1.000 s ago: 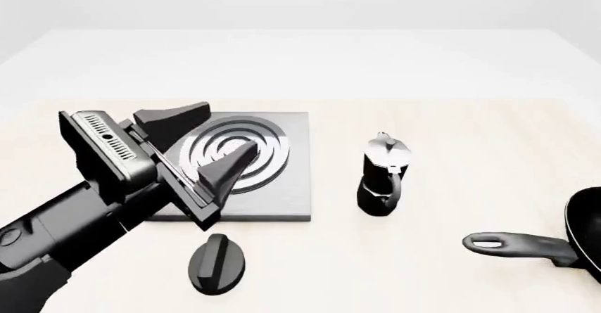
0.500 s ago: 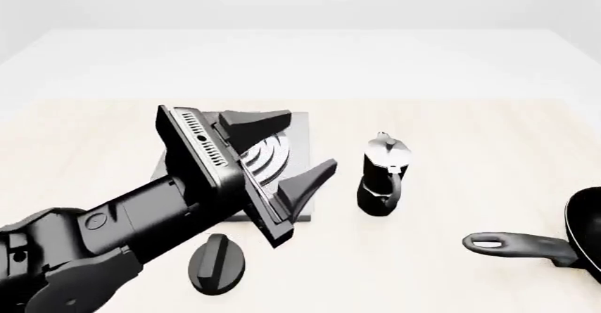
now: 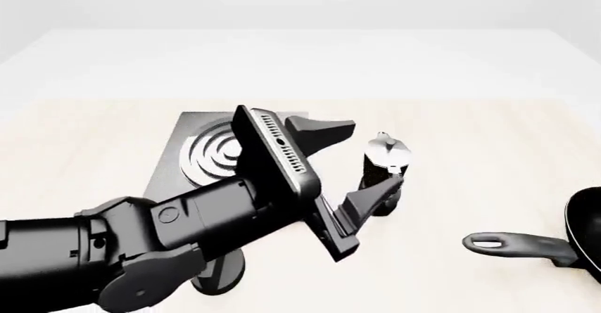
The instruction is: Put the frying pan on the stove.
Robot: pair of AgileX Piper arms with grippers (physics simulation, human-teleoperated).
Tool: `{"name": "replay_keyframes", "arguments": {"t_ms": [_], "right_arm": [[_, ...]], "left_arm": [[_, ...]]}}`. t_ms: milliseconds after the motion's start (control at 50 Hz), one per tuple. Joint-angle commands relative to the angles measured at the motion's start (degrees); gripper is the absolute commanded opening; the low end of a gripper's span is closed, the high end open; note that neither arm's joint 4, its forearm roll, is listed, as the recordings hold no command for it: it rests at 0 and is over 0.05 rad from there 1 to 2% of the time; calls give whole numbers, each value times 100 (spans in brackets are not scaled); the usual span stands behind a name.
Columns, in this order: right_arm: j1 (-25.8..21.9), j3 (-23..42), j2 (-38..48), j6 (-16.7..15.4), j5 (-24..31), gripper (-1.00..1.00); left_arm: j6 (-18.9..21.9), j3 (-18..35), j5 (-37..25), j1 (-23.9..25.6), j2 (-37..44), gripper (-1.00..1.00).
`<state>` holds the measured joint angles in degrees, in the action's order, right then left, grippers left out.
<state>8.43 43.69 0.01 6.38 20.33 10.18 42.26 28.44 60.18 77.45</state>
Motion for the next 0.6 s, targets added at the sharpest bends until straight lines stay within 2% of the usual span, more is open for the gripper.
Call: {"name": "replay_keyframes", "arguments": {"t_ms": [20,200,220,600], "right_arm": [[89,365,-1,86,213,100],[119,407,-1,126,258,100],[205,655,-1,257,376,100],[276,651,-1,333,291,100]], "left_arm": [[-8,357,-111,248,371,100],[31,694,-260,460,635,100],[8,1580,-629,610,1421,100],[-42,2175,-835,652,1934,100]]}}
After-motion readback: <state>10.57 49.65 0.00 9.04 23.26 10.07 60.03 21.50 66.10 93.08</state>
